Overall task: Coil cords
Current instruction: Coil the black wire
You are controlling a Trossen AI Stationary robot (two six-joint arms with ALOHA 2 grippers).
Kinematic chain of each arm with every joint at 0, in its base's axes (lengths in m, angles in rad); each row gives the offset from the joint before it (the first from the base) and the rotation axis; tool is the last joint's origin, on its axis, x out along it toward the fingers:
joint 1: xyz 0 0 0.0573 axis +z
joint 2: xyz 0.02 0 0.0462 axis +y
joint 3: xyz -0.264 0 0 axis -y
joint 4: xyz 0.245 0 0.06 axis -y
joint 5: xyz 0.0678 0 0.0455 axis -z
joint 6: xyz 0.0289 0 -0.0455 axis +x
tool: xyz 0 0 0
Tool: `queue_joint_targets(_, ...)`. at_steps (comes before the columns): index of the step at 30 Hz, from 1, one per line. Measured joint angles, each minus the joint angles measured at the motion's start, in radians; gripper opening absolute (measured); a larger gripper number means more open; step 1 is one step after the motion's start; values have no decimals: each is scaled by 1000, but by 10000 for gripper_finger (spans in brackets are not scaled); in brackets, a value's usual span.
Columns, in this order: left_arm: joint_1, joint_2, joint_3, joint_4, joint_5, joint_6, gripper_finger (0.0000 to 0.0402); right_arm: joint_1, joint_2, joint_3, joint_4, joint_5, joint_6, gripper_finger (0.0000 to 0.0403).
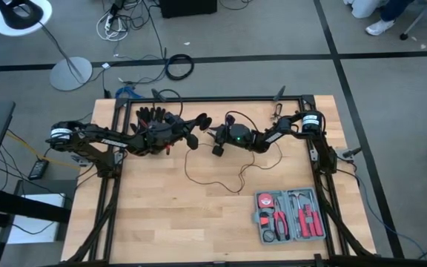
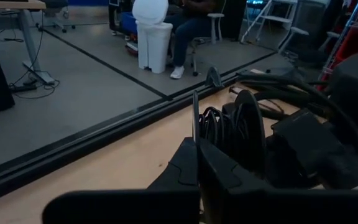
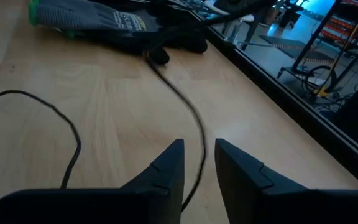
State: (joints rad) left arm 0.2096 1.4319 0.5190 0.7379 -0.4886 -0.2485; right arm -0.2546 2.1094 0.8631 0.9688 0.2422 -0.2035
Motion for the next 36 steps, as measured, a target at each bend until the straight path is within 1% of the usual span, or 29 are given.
queue_joint_targets(4,0,0,0,15,23,-25,0,0,0,0,-7,0,0,65)
queue_joint_targets(6,0,0,0,16,23,-26,0,0,0,0,-9,0,0,46)
queue_joint_targets(8,0,0,0,17,23,-32,0,0,0,0,-14,0,2,19)
queue_joint_targets(10,0,0,0,17,31,-40,0,3,0,0,-24,-1,16,7)
queue_joint_targets(12,0,0,0,17,30,-42,0,6,0,0,-24,-6,36,7)
queue_joint_targets(15,0,0,0,18,22,-42,0,15,-1,8,-32,-61,74,4)
queue_joint_targets(18,0,0,0,14,-1,-29,0,33,-1,68,-96,-114,95,3)
queue_joint_targets(22,0,0,0,-20,-21,-15,0,61,-2,161,-231,-123,73,2)
queue_joint_targets(26,0,0,0,-58,-27,16,0,69,-2,203,-250,-123,71,1)
queue_joint_targets(31,0,1,0,-98,-33,60,0,69,-2,217,-254,-123,107,1)
queue_joint_targets(36,0,1,0,-110,-62,62,0,72,-2,217,-283,-141,149,1)
